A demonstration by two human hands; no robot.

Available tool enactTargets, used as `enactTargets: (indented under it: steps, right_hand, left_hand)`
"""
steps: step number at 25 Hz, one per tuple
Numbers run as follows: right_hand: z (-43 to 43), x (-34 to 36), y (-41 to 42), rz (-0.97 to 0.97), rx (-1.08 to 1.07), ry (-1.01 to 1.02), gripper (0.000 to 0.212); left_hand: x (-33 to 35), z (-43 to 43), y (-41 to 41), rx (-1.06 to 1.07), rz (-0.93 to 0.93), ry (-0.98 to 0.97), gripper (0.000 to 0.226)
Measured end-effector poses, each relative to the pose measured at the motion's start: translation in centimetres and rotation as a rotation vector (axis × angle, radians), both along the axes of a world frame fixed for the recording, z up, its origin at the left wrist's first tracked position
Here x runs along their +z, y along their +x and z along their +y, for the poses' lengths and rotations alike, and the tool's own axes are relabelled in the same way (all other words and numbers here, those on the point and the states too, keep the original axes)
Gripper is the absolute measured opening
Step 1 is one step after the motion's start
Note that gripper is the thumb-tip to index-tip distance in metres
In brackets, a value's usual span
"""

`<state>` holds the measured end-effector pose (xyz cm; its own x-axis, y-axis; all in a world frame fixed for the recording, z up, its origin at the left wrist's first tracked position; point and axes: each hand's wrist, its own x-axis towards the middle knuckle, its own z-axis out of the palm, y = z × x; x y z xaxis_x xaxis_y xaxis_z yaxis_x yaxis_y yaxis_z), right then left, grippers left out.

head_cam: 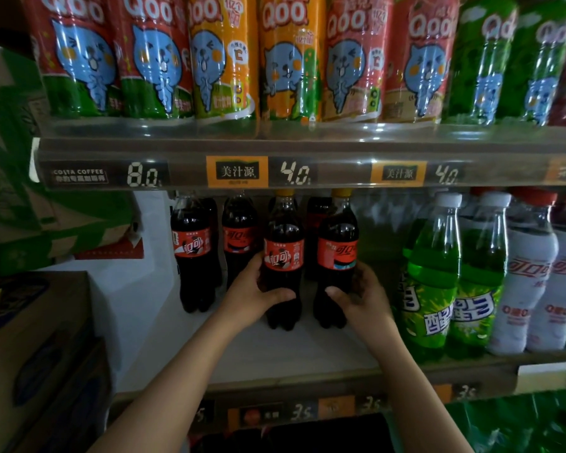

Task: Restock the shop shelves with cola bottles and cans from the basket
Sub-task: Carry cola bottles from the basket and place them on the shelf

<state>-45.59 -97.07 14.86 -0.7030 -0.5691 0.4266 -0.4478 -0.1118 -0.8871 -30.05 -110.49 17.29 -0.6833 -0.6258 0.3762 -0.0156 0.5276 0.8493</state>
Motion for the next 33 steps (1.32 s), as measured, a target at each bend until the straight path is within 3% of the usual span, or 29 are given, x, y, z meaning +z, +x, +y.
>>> enactTargets:
  steps: [7,14,33]
  right_hand:
    - [-0.7,1.1,-0.1,0.001,-0.058,0.076,0.050]
    - [-3.3,1.8,-1.9,-0.095,-0.062,0.059,0.053]
    - [-4.7,1.7,-3.4,-0.088,-0.065,0.085,0.057]
  left_hand:
    - [0.2,-0.2,-2.2,0.228,-0.069,-0.115,0.071]
    - [0.2,-0.6,-5.0,0.350,-0.008,-0.115,0.069]
    - [-1.2,-1.6,-6.4,0.352,0.039,-0.145,0.064]
